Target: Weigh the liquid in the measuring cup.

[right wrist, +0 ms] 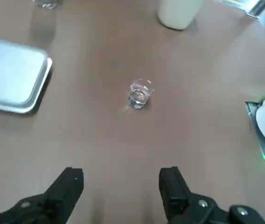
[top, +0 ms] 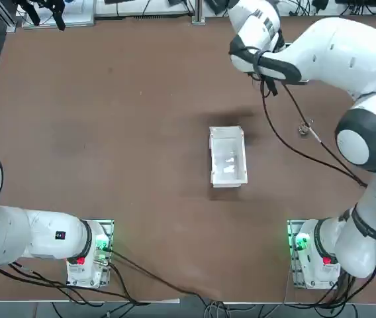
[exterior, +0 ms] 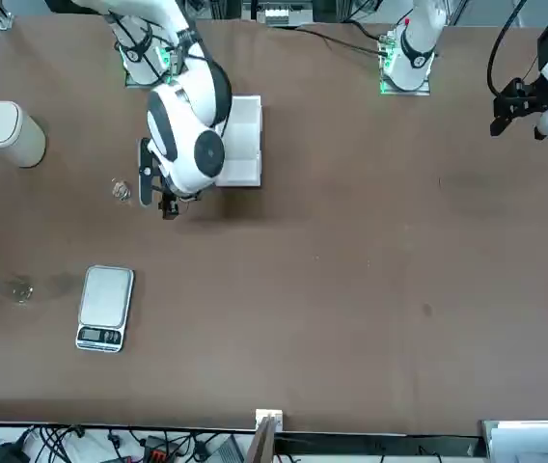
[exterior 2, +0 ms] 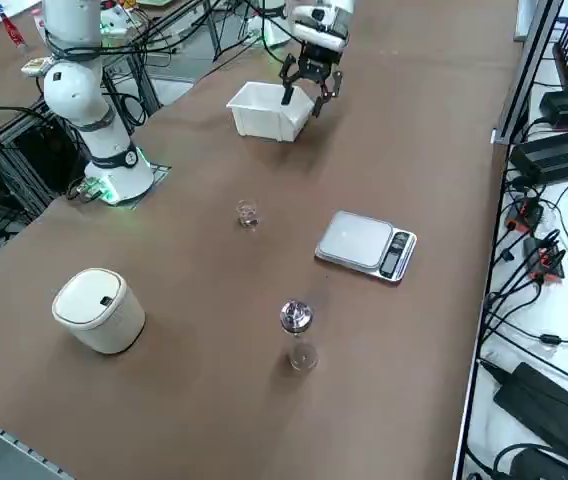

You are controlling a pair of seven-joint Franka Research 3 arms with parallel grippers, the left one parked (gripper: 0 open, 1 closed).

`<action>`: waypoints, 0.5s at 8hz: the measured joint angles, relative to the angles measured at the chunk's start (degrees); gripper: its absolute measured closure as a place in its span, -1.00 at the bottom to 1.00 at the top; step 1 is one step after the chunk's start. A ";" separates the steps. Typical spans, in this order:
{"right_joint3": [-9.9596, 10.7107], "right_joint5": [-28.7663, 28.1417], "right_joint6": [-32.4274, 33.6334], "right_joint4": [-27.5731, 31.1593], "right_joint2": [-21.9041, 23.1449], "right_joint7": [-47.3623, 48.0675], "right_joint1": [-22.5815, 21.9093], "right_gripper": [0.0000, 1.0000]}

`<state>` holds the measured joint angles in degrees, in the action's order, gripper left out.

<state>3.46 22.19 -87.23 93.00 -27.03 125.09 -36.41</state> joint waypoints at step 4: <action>1.06 4.73 0.43 3.55 -6.33 13.16 0.17 -0.96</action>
<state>4.52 26.92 -86.80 96.55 -33.35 138.25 -36.24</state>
